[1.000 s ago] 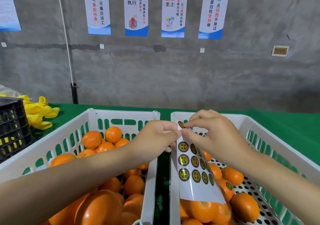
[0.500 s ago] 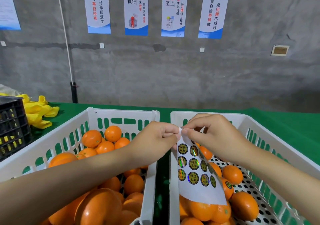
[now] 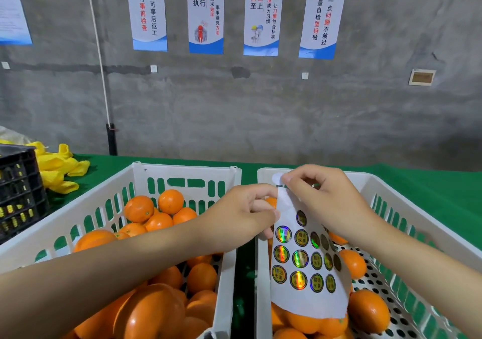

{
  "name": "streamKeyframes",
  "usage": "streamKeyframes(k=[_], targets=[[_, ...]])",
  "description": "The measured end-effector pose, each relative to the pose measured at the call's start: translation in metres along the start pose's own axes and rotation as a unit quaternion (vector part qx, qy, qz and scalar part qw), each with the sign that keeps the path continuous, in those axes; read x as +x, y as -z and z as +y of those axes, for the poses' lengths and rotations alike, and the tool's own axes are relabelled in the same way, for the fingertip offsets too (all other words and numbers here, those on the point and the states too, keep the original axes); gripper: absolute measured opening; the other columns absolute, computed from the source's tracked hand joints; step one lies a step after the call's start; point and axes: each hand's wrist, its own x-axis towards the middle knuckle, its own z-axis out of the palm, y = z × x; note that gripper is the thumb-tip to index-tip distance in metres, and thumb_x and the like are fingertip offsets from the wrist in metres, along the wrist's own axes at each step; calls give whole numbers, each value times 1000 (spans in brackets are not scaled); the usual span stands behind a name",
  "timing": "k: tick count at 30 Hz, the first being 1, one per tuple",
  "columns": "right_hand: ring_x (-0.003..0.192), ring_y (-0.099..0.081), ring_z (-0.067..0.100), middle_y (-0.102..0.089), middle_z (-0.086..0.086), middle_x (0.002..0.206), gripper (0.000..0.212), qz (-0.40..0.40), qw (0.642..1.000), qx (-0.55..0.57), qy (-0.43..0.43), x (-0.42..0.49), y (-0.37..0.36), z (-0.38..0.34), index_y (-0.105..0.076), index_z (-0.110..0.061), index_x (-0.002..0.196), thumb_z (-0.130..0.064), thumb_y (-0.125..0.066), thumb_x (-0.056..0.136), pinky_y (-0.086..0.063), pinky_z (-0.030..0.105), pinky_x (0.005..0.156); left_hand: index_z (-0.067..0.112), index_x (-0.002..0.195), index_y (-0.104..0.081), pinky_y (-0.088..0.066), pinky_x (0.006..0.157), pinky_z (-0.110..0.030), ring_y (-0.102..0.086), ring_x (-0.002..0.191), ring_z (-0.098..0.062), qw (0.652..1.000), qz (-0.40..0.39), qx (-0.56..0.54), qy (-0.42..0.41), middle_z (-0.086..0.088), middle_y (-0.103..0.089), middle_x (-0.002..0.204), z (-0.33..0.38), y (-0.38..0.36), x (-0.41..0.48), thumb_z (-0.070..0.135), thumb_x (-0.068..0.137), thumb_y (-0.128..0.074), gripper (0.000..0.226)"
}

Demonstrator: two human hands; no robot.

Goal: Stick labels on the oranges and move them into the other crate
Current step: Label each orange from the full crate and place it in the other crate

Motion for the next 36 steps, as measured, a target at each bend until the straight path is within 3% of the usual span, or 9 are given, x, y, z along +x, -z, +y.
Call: streamKeyframes(k=[3, 7, 11, 17, 21, 24, 30, 34, 36], targets=[[85, -59, -3, -67, -21, 88, 23, 12, 1000, 1, -5, 1, 0, -1, -69, -38, 85, -43, -50, 98, -41, 9, 69, 30, 130, -61, -57, 79, -28, -70, 78, -10, 998, -47, -23, -17, 1, -76, 82, 3, 0, -2, 12, 100, -52, 36], [85, -61, 3, -67, -12, 85, 37, 3, 999, 18, -36, -1, -2, -3, -65, -34, 83, -53, -38, 99, -47, 28, 75, 35, 127, -61, -55, 77, -26, -69, 79, -10, 997, -65, -38, -32, 4, -76, 84, 4, -2, -3, 12, 100, -53, 37], [84, -56, -10, -62, -32, 82, 43, 0, 1000, 20, -21, -3, -3, -6, -68, -34, 96, -56, -31, 97, -38, 8, 66, 29, 128, -61, -57, 75, -26, -70, 78, -10, 997, -54, -39, -40, 2, -76, 81, 3, 0, -2, 15, 100, -56, 32], [78, -60, 4, -70, -1, 80, 60, -39, 999, -3, -30, -3, -5, -1, -70, -30, 78, -70, -27, 91, -46, 30, 78, 25, 104, -73, -56, 81, -28, -67, 77, -11, 999, -30, -6, -32, 0, -78, 88, -3, 4, 3, 33, 102, -51, 23], [86, -65, 11, -72, 7, 84, 66, -77, 996, -26, -30, -4, -4, 0, -72, -31, 71, -75, -25, 90, -46, 32, 90, 39, 84, -68, -44, 62, -13, -62, 69, 2, 968, 57, 234, -71, 19, -71, 74, -12, 28, 6, 40, 106, -41, 34], [89, -65, 12, -72, 10, 86, 69, -90, 994, -47, -26, -7, -5, 0, -71, -28, 73, -75, -24, 90, -45, 26, 91, 22, 74, -63, -42, 66, -31, -58, 77, -13, 856, 72, 505, -79, 3, -64, 72, -29, 56, 15, 39, 105, -40, 42], [90, -66, 12, -73, 4, 88, 73, -92, 994, -52, -17, -8, -4, -1, -72, -26, 71, -75, -22, 91, -45, 25, 89, 17, 99, -65, -47, 79, -34, -60, 93, -21, 821, 77, 555, 112, -4, -69, 104, -68, 109, 17, 32, 106, -35, 35], [88, -64, 6, -72, 7, 88, 74, -96, 992, -77, -13, -9, -5, -1, -71, -28, 72, -77, -19, 90, -45, 24, 85, 17, 108, -62, -47, 82, -33, -58, 87, -20, 756, -122, 535, 356, -3, -63, 102, -91, 124, 8, 42, 101, -44, 31], [81, -62, 1, -69, 1, 75, 76, -92, 992, -81, -11, -10, -5, -1, -71, -28, 72, -79, -18, 88, -47, 24, 81, 15, 129, -59, -50, 92, -37, -62, 105, -25, 692, -199, 524, 455, -8, -63, 124, -93, 127, 3, 62, 93, -52, 59]])
